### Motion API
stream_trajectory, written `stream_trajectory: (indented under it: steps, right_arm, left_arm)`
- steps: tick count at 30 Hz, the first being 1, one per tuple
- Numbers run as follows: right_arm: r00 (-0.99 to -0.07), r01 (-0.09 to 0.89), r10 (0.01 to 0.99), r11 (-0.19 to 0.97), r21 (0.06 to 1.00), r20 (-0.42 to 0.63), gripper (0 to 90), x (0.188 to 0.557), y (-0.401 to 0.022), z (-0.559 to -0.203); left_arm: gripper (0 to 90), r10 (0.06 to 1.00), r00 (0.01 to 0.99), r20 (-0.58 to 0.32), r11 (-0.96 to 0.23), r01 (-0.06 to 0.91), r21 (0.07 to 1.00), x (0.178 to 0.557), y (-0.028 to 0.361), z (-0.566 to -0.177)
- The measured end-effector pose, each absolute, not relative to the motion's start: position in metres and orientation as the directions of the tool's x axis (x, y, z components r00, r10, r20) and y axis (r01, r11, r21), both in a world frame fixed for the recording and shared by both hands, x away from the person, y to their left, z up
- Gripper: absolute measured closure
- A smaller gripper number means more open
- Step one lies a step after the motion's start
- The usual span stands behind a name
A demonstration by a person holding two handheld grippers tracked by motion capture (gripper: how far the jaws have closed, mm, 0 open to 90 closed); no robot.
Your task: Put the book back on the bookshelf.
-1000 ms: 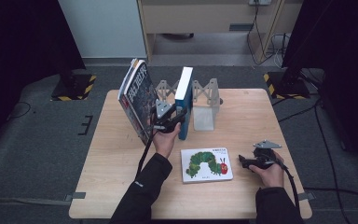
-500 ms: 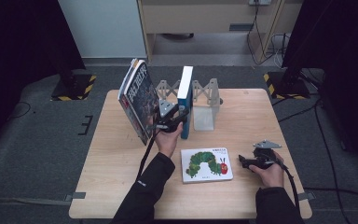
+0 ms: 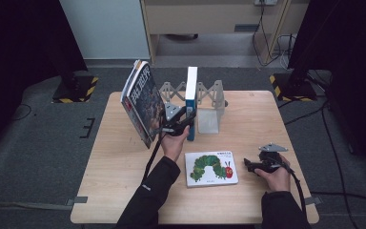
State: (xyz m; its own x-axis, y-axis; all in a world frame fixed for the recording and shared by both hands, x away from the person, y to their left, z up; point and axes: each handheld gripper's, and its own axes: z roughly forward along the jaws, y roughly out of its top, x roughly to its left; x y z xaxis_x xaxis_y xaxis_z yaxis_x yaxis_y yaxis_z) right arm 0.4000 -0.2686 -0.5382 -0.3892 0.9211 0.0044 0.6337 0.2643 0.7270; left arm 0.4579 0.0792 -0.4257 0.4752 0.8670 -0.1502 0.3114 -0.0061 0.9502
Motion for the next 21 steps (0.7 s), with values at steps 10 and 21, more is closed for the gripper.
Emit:
stream_trajectory:
  steps: [10, 21]
  right_arm:
    - [-0.388, 0.633, 0.922, 0.264, 0.728, 0.002, 14.6, 0.400, -0.268, -0.538]
    - [-0.389, 0.632, 0.921, 0.265, 0.728, 0.002, 14.6, 0.400, -0.268, -0.538]
  left_arm:
    - [56.2, 0.856, 0.483, -0.184, 0.002, 0.354, 0.935, 0.459, 0.080, -0.432]
    - [54.9, 0.858, 0.482, -0.180, 0.001, 0.348, 0.937, 0.463, 0.070, -0.431]
